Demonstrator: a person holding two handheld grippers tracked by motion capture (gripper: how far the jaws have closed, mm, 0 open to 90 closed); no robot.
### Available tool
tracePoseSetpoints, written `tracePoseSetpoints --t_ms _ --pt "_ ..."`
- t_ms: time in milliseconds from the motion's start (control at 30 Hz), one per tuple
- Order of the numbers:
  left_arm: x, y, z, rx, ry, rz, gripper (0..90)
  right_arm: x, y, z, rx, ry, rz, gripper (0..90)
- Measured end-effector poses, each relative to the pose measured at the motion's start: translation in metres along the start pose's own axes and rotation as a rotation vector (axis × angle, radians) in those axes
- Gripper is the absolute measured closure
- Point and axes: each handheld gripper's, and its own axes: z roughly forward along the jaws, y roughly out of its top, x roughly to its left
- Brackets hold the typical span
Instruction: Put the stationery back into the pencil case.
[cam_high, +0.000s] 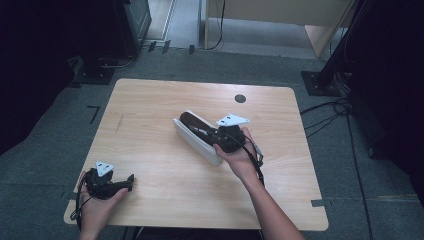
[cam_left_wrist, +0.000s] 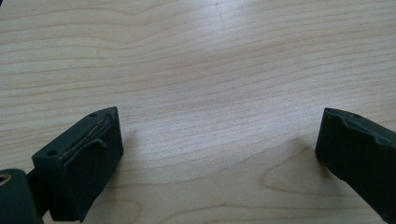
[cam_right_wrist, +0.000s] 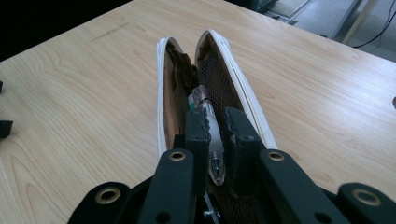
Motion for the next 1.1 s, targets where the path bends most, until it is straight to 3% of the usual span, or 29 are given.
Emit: tracePoseSetpoints --t_ms 367,667,767,1033,1100 --pt "0.000 0.000 0.000 0.000 0.000 -0.002 0.7 0.000 0.003 -0.006 -0.026 0.013 0.015 80.7" --pt "0.000 0.000 0.000 0.000 0.000 0.000 0.7 -0.004 0.000 -0.032 -0.076 -0.002 0.026 76.0" --pt "0.000 0.000 0.000 0.001 0.000 0.000 0.8 -0.007 -0.004 -0.042 -0.086 -0.032 0.035 66.6" --pt "0.000 0.000 0.000 0.000 0.000 -0.001 0.7 -0.017 -0.018 -0.068 -0.094 -0.108 0.093 15.8" --pt "0.000 0.000 0.000 -0.002 0.000 -0.003 0.8 -0.020 -0.024 -0.072 -0.081 -0.117 0.106 9.2"
